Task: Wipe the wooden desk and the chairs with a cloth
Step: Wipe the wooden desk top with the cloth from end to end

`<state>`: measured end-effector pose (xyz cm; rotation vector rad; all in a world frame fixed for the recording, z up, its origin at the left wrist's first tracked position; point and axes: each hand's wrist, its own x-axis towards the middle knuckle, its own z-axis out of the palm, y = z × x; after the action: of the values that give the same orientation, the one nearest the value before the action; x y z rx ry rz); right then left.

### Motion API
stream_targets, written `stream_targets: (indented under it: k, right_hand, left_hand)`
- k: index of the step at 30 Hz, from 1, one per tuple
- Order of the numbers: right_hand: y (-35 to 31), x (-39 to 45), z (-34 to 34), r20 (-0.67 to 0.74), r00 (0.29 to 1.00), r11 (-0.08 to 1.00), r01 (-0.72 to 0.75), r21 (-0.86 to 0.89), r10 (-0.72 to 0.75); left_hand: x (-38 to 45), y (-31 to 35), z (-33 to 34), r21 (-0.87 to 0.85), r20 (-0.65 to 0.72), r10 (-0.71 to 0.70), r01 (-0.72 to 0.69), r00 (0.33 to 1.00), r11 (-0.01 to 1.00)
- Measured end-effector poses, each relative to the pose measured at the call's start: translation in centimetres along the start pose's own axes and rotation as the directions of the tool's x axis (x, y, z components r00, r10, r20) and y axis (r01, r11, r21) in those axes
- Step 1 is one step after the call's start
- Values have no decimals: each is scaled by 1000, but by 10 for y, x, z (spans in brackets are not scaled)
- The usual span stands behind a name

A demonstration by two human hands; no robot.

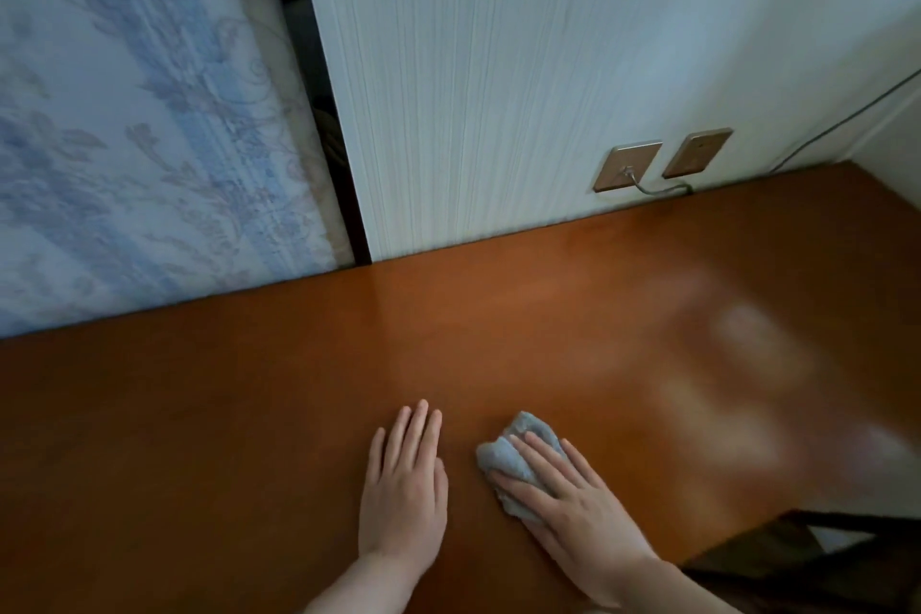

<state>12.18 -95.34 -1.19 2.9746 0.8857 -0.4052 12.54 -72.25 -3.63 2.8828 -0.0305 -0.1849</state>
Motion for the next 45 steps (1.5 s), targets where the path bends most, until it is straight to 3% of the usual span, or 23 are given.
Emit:
stream_targets:
  k: [2, 4, 6, 8, 9, 10, 12, 14, 16, 17, 19, 22, 24, 28, 31, 33, 35, 39, 41, 43, 45]
  right_hand:
    - [18, -15, 3, -3, 997, 997, -72, -15, 72]
    - [21, -4, -2, 1, 962, 956, -270, 113, 271]
    - [3, 23, -6, -56, 843, 824, -507, 253, 536]
    - [-29, 46, -10, -66, 751, 725, -606, 327, 658]
    - [-46, 49, -6, -119, 772, 759, -563, 328, 625]
    - [-60, 45, 0, -154, 837, 830, -464, 309, 525]
    - [-75, 17, 9, -127, 967, 961, -196, 197, 223]
    - [-56, -12, 14, -65, 998, 997, 5, 80, 1]
    - [-22, -21, 16, -37, 996, 995, 83, -49, -85]
    - [-7, -18, 15, -55, 997, 996, 50, -78, -54]
    - [4, 3, 6, -55, 986, 985, -156, 70, 160]
    - [-20, 57, -13, -77, 834, 806, -498, 321, 546]
    - [-47, 77, -19, -66, 789, 744, -543, 390, 610]
    - [-83, 37, 4, -150, 954, 937, -212, 276, 260]
    - [-50, 1, 13, -85, 996, 993, -27, 113, 36]
    - [-22, 0, 10, -81, 996, 997, -44, 56, 48]
    - [-10, 22, -1, -79, 976, 972, -189, 142, 202]
    - [-39, 64, -14, -71, 858, 824, -462, 328, 509]
    - [-62, 53, -5, -114, 902, 879, -368, 304, 417]
    - [-68, 22, 6, -118, 975, 963, -161, 217, 190]
    - [-45, -5, 11, -69, 998, 995, 19, 97, -12]
  left_hand:
    - [-11, 2, 2, 10, -10, 0, 0, 1000, 1000]
    - [-18, 4, 4, 9, -18, -13, 13, 1000, 1000]
    - [-21, 5, 6, 2, -15, -21, 21, 1000, 1000]
    - [-20, 4, 7, -2, -28, -18, 18, 999, 1000]
    - [-19, 4, 8, -1, -31, -12, 12, 999, 1000]
    - [-18, 4, 9, 3, -31, -3, 4, 1000, 1000]
    - [-18, 3, 9, 13, -45, 10, -9, 999, 1000]
    - [-19, 3, 10, 0, -56, -9, 9, 998, 1000]
    - [-20, 3, 10, -17, -87, -67, 66, 994, 998]
    - [-19, 3, 10, -29, -95, -109, 107, 989, 994]
    - [-18, 3, 8, -41, -107, -170, 166, 980, 985]
    - [-19, 5, 6, -52, -117, -186, 181, 976, 982]
    - [-20, 5, 5, -70, -118, -172, 164, 978, 984]
    - [-19, 2, 5, -59, -128, -162, 156, 978, 986]
    - [-17, 4, 5, -53, -82, -189, 185, 979, 981]
    - [-18, 5, 5, -50, -68, -192, 189, 979, 981]
    - [-18, 6, 5, -43, -70, -195, 192, 978, 980]
    - [-19, 6, 6, -51, -114, -192, 187, 975, 981]
    - [-18, 4, 8, -46, -138, -167, 162, 976, 986]
    - [-18, 3, 9, -41, -150, -166, 162, 975, 986]
    - [-17, 3, 9, -47, -132, -181, 176, 975, 983]
